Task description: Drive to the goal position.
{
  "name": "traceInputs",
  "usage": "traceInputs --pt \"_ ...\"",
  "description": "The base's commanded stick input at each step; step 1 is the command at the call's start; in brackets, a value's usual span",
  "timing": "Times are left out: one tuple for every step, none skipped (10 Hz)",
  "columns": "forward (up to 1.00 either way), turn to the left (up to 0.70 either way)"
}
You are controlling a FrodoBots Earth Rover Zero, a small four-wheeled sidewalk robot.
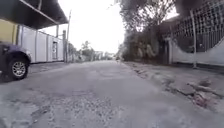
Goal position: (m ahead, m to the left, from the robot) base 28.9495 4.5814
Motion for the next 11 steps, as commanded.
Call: traceInputs --pt "1.0 0.05" --pt "1.0 0.05" --pt "1.0 0.05" --pt "1.0 0.05" --pt "1.0 0.01" --pt "1.0 -0.35" --pt "1.0 -0.35" --pt "1.0 -0.35" --pt "1.0 -0.25" --pt "1.0 -0.03" --pt "1.0 0.05"
